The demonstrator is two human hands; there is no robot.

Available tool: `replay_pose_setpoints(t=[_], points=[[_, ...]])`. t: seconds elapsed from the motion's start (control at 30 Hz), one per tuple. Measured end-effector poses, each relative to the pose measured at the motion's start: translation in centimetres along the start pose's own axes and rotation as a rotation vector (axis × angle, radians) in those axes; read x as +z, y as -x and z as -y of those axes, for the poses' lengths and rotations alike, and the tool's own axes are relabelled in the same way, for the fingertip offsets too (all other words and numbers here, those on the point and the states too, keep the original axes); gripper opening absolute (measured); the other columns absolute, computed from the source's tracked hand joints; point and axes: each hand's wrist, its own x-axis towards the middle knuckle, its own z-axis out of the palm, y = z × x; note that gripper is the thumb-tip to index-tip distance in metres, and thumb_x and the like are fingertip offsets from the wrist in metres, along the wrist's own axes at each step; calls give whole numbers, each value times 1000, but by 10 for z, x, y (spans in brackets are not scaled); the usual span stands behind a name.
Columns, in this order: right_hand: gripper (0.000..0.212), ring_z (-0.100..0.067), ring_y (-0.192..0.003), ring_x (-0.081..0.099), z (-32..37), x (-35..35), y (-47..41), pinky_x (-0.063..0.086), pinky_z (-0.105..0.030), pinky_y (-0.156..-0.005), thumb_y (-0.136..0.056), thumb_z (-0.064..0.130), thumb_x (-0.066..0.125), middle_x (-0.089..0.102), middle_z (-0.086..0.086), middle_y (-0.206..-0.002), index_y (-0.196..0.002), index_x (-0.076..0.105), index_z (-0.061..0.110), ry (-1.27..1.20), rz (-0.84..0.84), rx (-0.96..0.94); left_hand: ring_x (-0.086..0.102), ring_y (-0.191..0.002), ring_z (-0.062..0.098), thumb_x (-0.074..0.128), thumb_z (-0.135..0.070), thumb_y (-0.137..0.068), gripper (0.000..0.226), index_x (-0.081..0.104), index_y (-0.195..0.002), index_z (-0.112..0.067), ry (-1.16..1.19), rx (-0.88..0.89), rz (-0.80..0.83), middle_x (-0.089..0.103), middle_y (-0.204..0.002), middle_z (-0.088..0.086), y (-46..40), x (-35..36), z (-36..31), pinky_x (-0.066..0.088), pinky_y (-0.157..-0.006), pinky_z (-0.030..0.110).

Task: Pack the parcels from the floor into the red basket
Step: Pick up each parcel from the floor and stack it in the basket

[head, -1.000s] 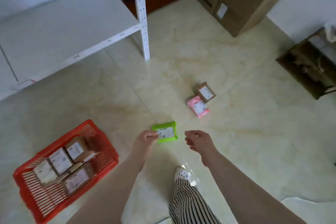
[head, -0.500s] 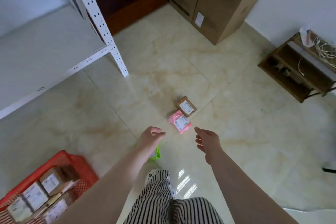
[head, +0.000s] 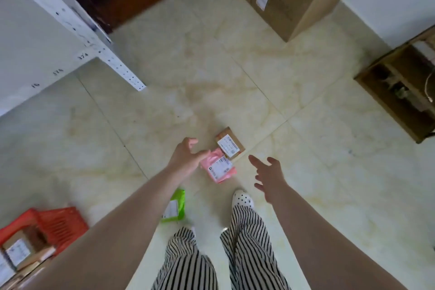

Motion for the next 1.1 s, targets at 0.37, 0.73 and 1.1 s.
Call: replay_pose_setpoints(t=[0.37,0.73,1.1], points=[[90,-30,-92,55,-41,35,-207,53,-42,-87,-84,39,72,47,-21,-135,-151,15,18,73,-50,125,36,-138,27,68,-31,-87,73,30,-147,-14,-173,46,45,32,-153,10,-198,117,56,34,-104,31],[22,-17,-87,59,-78,74,-326,51,-33,-92,-97,26,56,62,-10,-100,-93,54,4,-10,129,223,53,-123,32,69,-44,-79,80,34,-146,-17,-239,-64,114,40,-144,7,-307,185,130,44,-105,46],[24,-4,-67,57,-15,61,-156,38,-15,-47,-92,25,63,64,1,-93,-112,58,14,-55,-51,-119,60,-90,18,74,-34,-80,50,38,-110,-19,40,96,-292,57,-115,3,-154,120,44,37,-56,15]])
